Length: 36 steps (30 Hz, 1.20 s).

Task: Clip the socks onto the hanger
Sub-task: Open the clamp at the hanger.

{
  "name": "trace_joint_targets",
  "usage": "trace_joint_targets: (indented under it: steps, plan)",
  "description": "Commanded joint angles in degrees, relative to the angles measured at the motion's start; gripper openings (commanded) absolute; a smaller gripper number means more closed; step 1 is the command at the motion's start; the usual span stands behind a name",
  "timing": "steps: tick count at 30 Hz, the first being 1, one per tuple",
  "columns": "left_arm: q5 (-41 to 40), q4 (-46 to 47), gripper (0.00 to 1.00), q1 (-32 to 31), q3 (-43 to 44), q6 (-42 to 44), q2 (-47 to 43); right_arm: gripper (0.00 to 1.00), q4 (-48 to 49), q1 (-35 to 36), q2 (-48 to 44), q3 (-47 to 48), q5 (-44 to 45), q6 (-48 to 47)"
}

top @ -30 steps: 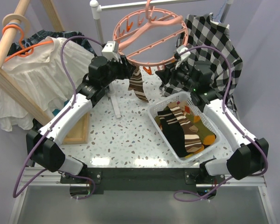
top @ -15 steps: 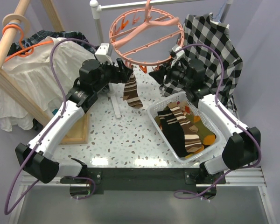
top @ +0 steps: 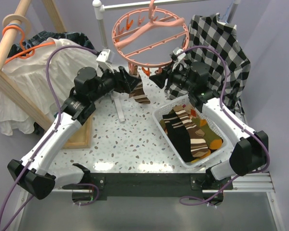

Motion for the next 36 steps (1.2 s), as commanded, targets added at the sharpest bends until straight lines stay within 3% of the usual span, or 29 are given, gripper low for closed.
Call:
trace_joint_targets:
  steps: [1,16,28,36]
  plan:
    - [-0.34,3.87,0.75,-1.02,0.79,-3.62,2.98,0.5,2.76,0.97,-1.76,1.93,1.43,-0.52]
    - [-11.68,7.47,0.72,-3.57,5.9,-2.14,11.51,0.5,1.27,2.82,-3.43,0.96,3.36,-2.54]
    - [-14.86,17.66,0.73,-4.36,3.61,0.33,13.97,0.5,0.74,3.17,-4.05,0.44,3.01,-3.42]
    - [-17.67,18.46,0.71,-5.15,4.67,2.08,16.26,0.5,0.56,3.26,-4.48,0.35,3.01,-3.94]
